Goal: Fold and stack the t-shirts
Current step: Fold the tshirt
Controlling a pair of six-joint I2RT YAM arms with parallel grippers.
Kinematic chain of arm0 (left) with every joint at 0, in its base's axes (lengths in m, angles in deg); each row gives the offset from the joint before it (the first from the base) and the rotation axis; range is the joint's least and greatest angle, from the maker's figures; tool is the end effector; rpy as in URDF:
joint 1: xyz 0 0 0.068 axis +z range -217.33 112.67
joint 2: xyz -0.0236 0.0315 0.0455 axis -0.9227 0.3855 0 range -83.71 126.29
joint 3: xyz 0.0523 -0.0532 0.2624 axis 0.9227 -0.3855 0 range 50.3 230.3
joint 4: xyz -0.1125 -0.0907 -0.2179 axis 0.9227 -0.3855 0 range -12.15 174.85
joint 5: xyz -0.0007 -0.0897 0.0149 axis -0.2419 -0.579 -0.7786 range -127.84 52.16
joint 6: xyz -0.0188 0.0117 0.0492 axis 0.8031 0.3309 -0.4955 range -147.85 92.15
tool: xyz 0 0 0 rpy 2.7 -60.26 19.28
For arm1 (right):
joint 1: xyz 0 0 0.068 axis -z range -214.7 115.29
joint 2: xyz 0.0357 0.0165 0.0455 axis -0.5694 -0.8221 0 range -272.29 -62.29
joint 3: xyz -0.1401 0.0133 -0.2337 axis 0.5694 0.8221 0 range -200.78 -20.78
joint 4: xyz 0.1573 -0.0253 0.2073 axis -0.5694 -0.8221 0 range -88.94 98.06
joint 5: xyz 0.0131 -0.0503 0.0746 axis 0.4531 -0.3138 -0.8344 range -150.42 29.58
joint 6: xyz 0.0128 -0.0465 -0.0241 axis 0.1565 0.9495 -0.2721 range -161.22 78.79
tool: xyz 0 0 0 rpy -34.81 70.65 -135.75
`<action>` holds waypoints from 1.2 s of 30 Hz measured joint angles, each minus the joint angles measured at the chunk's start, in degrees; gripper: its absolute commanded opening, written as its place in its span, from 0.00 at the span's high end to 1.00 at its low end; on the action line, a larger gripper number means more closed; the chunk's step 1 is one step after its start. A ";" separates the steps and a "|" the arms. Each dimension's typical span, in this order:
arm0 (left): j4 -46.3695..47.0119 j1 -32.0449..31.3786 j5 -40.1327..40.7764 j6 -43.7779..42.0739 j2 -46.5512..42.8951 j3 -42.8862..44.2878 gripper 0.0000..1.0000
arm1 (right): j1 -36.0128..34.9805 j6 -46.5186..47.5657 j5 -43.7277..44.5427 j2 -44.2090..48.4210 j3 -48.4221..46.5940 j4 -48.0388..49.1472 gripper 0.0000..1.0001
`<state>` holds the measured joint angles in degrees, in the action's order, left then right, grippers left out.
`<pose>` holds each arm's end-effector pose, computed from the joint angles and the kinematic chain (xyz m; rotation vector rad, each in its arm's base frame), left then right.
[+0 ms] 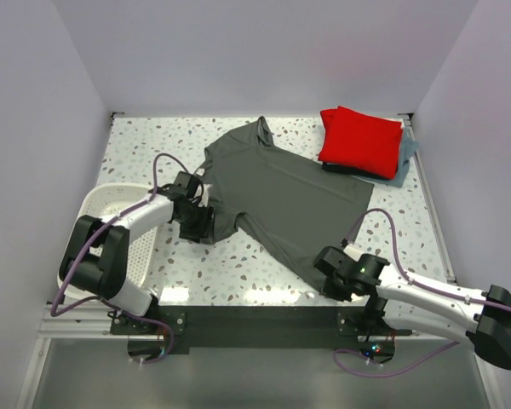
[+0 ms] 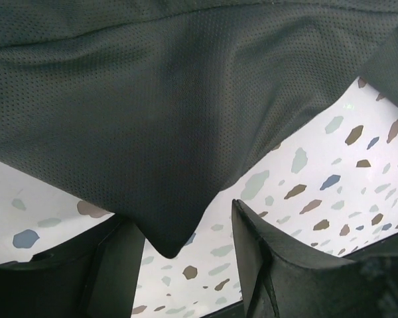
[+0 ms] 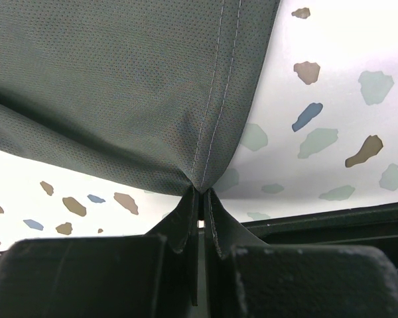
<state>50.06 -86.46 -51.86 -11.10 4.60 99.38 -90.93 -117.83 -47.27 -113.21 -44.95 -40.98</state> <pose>0.2520 -0.0965 0.1645 0.1109 2.9141 -0.4670 0.0768 0.1002 0.1564 0.5405 2.7753 0.1925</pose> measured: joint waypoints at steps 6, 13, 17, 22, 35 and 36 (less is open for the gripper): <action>2.62 0.00 0.37 0.68 0.42 -1.05 0.41 | 0.00 -0.13 0.00 0.04 0.02 0.00 1.00; 5.46 0.00 0.52 2.03 0.42 -1.11 0.51 | 0.00 -0.13 0.00 -0.07 0.02 0.00 1.00; 5.64 0.00 0.57 2.47 0.42 -1.11 0.71 | 0.00 -0.15 0.00 -0.02 0.02 0.00 1.00; 4.02 0.02 0.79 2.10 0.39 -0.74 0.89 | 0.00 -0.31 0.02 0.31 0.02 -0.17 1.00; -7.26 2.95 2.36 1.51 -8.72 3.37 0.98 | 0.00 -0.44 0.20 3.96 -0.15 -4.13 1.00; -8.33 3.04 2.73 1.51 -9.57 3.54 0.98 | 0.00 -0.31 0.20 3.52 -0.28 -4.39 1.00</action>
<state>41.74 -83.42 -49.13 -9.59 -4.97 102.92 -90.93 -118.14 -47.08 -109.69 -45.23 -45.37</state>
